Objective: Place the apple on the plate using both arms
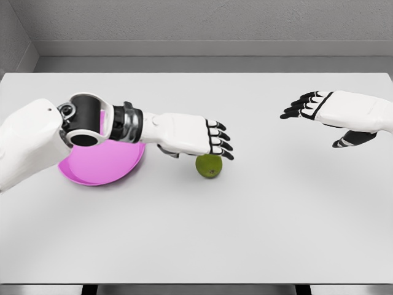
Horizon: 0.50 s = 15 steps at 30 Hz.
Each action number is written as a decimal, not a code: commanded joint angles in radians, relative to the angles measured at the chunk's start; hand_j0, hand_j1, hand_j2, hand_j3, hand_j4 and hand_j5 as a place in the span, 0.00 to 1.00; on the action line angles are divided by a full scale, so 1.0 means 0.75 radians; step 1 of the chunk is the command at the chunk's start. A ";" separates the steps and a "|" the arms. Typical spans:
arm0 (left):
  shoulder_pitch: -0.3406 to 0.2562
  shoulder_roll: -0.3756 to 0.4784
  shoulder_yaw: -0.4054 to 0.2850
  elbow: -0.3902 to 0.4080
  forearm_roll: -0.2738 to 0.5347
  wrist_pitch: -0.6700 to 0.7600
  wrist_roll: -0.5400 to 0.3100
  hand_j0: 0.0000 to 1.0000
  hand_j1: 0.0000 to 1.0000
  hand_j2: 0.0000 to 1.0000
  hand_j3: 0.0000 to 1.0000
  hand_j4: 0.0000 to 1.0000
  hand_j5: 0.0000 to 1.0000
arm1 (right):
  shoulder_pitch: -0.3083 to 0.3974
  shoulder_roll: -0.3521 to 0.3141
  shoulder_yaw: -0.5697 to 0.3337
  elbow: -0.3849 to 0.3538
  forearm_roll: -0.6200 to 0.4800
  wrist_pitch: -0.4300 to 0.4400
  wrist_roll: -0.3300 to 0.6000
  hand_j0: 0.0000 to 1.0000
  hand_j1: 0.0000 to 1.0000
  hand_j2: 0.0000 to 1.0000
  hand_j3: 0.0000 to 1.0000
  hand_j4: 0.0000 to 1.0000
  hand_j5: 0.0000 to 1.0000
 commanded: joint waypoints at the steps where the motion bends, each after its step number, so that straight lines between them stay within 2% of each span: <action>1: 0.000 -0.029 -0.031 0.040 -0.002 0.002 -0.018 1.00 1.00 1.00 1.00 1.00 1.00 | 0.000 -0.001 0.000 0.000 -0.006 0.003 -0.001 1.00 1.00 1.00 1.00 1.00 1.00; 4: -0.012 -0.037 -0.039 0.038 -0.074 0.002 -0.040 1.00 1.00 1.00 1.00 1.00 1.00 | 0.004 -0.003 0.000 0.000 -0.006 0.003 -0.001 1.00 1.00 1.00 1.00 1.00 1.00; 8: -0.035 -0.062 -0.074 0.036 -0.117 0.002 -0.067 1.00 1.00 1.00 1.00 1.00 1.00 | 0.004 -0.001 -0.002 0.000 -0.006 0.003 -0.001 1.00 1.00 1.00 1.00 1.00 1.00; 15: -0.033 -0.123 -0.098 0.038 -0.115 0.002 -0.067 1.00 1.00 1.00 1.00 1.00 1.00 | 0.004 -0.003 0.000 0.000 -0.006 0.003 -0.001 1.00 1.00 1.00 1.00 1.00 1.00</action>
